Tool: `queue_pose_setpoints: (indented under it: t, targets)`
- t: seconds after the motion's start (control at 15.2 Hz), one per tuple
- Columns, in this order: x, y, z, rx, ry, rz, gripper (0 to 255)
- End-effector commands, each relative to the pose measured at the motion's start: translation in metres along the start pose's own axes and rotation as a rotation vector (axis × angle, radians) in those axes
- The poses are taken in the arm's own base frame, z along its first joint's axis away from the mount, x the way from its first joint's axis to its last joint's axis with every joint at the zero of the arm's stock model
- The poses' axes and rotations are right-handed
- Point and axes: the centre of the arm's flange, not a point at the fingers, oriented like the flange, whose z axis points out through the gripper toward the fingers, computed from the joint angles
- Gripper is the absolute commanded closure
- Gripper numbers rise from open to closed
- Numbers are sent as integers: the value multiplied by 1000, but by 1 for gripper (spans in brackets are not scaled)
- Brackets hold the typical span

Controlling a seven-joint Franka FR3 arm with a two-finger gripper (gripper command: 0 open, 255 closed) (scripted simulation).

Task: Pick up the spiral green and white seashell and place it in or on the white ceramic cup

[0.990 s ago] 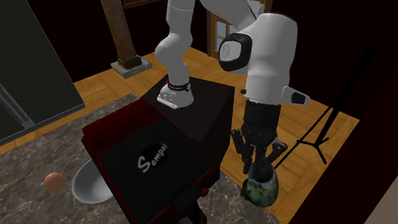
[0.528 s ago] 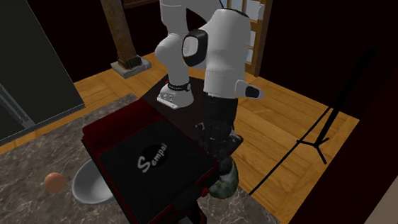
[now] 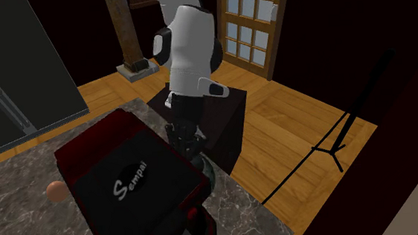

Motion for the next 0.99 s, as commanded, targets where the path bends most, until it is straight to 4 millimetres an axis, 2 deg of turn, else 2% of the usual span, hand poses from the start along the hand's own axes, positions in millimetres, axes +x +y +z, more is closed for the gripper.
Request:
queue_pose_setpoints:
  t: [0.0, 0.79, 0.86, 0.92]
  targets:
    - [-18, -25, 3, 13, -1, 5, 255]
    - [-111, -153, 3, 13, -1, 5, 255]
    - [-105, -143, 6, 13, -1, 7, 255]
    - [-105, -143, 6, 13, -1, 7, 0]
